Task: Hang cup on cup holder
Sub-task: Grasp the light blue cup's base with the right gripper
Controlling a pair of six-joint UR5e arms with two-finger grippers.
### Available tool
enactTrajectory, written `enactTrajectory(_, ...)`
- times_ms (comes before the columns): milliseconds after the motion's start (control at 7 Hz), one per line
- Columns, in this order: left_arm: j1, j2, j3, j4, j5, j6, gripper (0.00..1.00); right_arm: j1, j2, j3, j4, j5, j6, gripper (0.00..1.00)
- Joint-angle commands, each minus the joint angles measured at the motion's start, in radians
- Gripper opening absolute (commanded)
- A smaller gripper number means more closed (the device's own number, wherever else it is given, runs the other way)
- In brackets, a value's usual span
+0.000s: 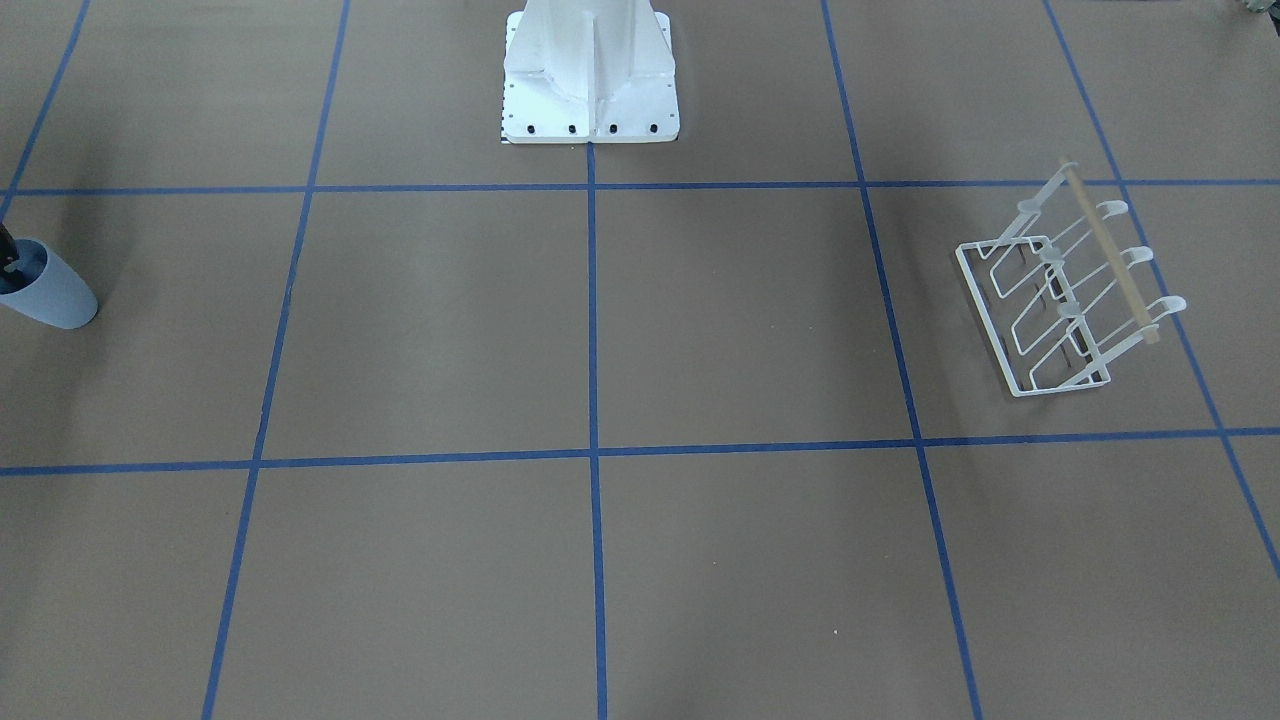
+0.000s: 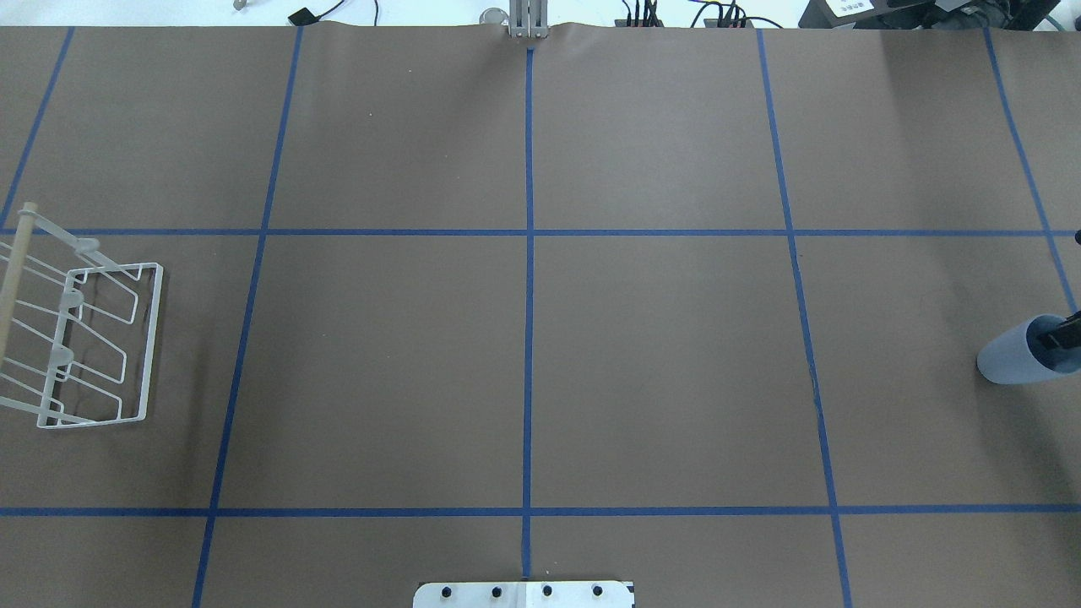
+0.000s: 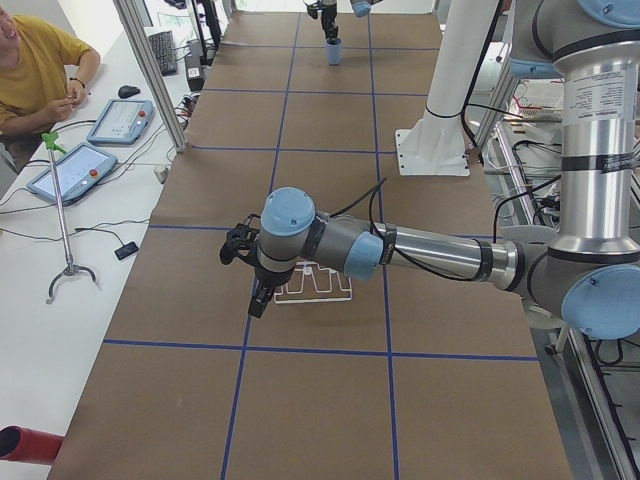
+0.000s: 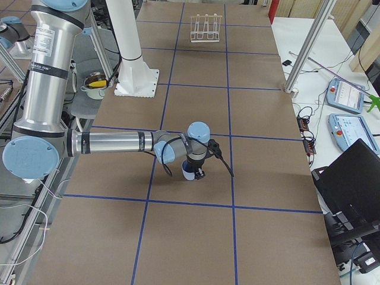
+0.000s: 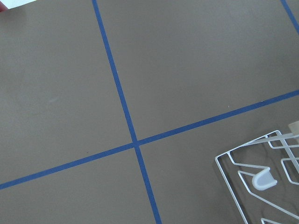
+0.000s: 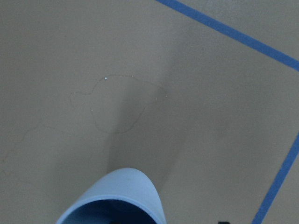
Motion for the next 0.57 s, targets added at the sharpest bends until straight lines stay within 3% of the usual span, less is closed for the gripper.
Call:
enactTrajectory(0,0.000,0.000,-0.002,0.000,0.000,-0.001,0.99,-0.004,-0.001,0.012,0.001,-0.002,-0.006,0.00)
enactTrajectory(429,0.000,0.000,-0.015,-0.029,0.000,-0.005,0.99,0.076,0.031,0.078,0.001,0.014,0.013,0.00)
